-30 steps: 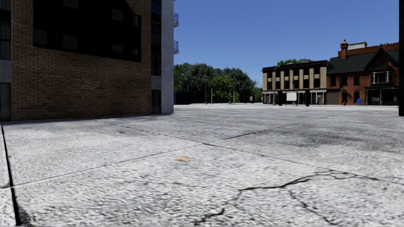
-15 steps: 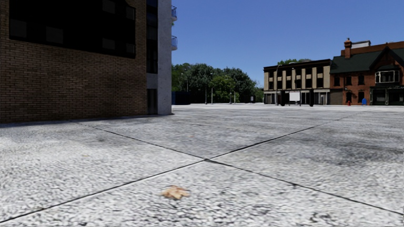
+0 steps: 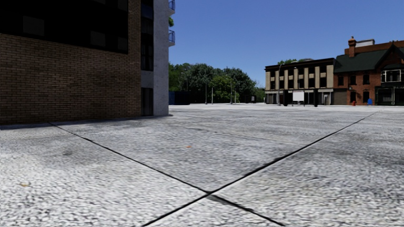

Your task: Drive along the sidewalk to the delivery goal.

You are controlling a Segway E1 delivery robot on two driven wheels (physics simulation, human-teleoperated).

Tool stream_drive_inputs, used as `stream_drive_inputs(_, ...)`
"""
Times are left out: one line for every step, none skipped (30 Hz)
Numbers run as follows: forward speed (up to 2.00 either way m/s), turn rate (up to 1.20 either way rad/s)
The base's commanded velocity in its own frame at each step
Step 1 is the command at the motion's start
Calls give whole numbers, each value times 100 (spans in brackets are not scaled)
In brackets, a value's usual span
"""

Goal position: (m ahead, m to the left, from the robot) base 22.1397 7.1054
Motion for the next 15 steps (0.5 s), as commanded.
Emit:
stream_drive_inputs(200,0)
stream_drive_inputs(200,0)
stream_drive_inputs(200,0)
stream_drive_inputs(200,0)
stream_drive_inputs(200,0)
stream_drive_inputs(200,0)
stream_drive_inputs(200,0)
stream_drive_inputs(200,0)
stream_drive_inputs(200,0)
stream_drive_inputs(200,0)
stream_drive_inputs(200,0)
stream_drive_inputs(200,0)
stream_drive_inputs(200,0)
stream_drive_inputs(200,0)
stream_drive_inputs(200,0)
